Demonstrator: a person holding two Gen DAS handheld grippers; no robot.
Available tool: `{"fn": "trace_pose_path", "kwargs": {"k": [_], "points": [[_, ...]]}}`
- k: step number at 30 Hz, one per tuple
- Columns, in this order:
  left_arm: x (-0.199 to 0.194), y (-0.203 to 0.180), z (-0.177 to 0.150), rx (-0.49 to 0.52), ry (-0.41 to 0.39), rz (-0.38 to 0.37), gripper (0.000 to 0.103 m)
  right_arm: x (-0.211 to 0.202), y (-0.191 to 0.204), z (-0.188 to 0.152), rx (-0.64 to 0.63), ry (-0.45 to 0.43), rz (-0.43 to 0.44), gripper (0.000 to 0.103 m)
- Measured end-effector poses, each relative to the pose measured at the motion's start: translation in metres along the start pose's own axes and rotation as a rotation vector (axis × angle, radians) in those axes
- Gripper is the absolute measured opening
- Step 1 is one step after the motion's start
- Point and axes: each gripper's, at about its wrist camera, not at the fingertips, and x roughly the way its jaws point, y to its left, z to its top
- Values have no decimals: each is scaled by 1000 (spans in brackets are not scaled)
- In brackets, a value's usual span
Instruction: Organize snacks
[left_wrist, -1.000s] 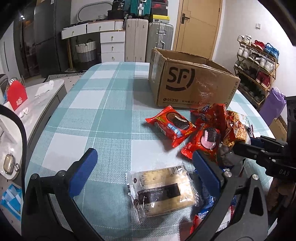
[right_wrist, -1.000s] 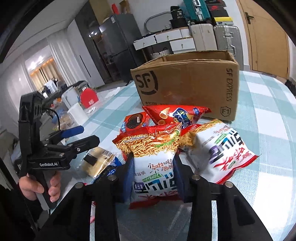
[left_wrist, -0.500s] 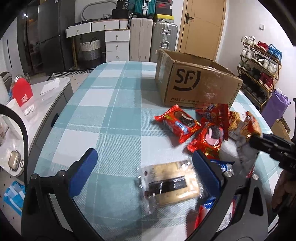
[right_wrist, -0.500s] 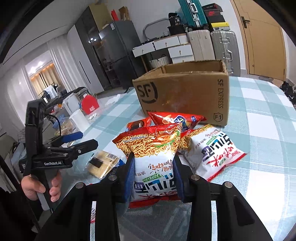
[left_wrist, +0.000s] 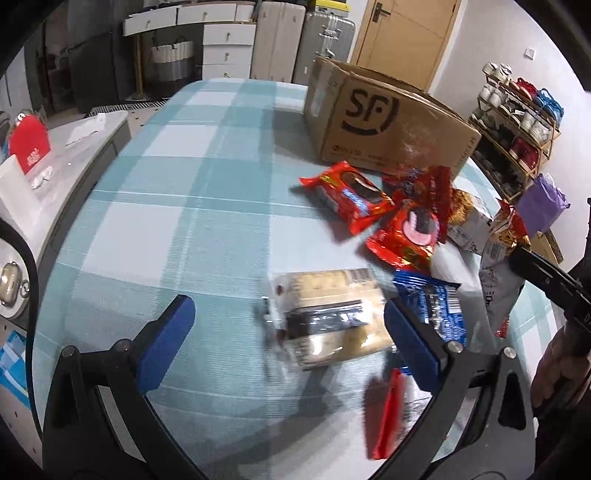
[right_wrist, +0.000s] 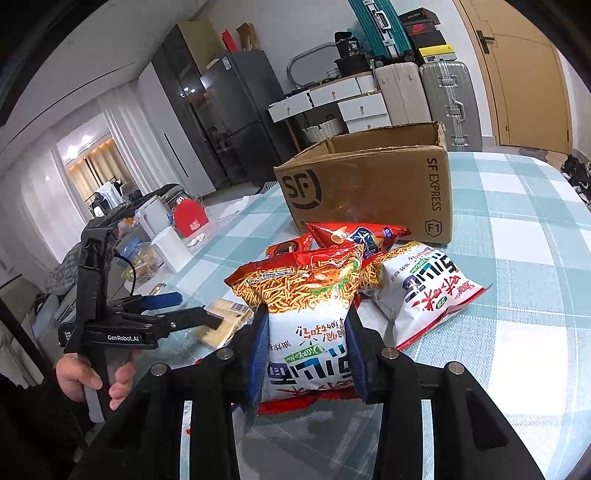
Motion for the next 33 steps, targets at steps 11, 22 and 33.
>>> {"fn": "trace_pose_path", "kwargs": {"k": [11,22,33], "points": [[27,-25,5,16,79,44,102,-11,-5,-9,33,-16,13,38],[32,-32,4,50,94,111,102,-10,-12,-13,57,-13,18,38],[24,-40,3,107,101,82,73,-9,-14,-15,70,-4,24,38]]}}
